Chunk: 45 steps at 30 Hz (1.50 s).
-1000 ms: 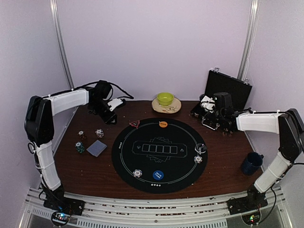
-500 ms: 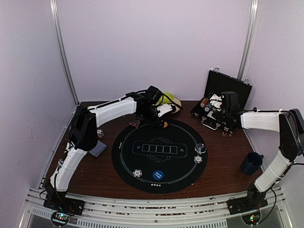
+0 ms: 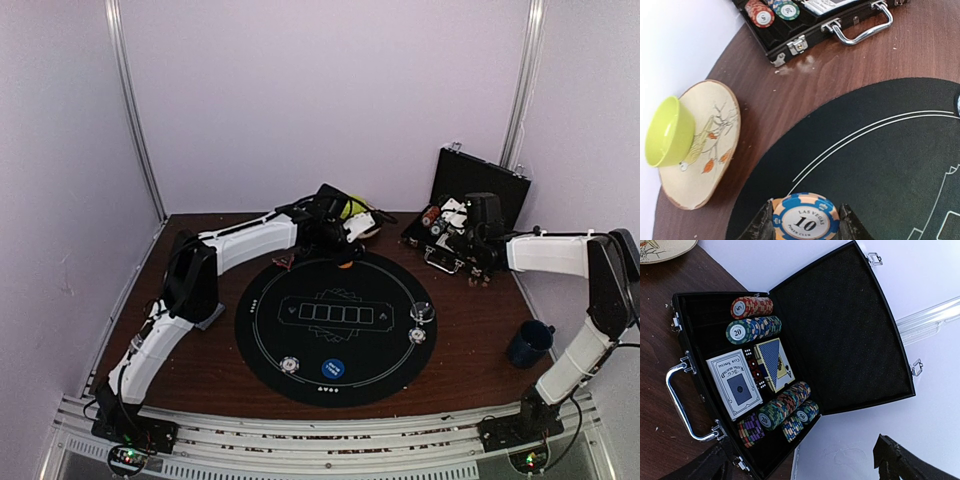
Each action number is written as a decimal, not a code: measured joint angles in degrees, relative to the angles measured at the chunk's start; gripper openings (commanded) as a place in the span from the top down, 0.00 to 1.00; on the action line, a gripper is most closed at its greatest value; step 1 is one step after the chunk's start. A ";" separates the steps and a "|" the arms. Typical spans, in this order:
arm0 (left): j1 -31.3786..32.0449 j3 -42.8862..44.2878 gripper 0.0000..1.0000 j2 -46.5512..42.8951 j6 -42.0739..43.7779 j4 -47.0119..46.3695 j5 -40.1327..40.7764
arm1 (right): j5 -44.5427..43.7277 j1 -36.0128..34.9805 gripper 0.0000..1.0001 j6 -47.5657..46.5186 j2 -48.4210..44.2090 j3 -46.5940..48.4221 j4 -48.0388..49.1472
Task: Distribute texas hold em gaming equipment
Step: Place the poker chips pile at the big blind area.
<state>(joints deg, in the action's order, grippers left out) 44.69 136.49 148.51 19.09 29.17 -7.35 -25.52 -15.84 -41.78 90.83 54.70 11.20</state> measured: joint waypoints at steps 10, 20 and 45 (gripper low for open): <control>0.59 2.27 0.69 6.14 -1.70 -0.70 -3.06 | 0.04 0.00 0.00 0.00 0.00 0.00 -0.02; 1.81 2.80 0.59 6.49 -3.41 -0.35 -4.48 | 0.92 -0.48 0.00 0.04 0.00 0.00 -0.09; 2.16 -5.31 0.02 -8.04 -2.78 5.57 -1.01 | 10.45 -8.44 0.00 7.85 4.37 15.04 -15.10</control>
<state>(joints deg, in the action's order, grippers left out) 46.85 131.17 140.46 16.32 34.74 -8.36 -15.07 -24.27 -33.93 95.20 69.73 -3.90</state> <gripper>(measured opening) 0.978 0.999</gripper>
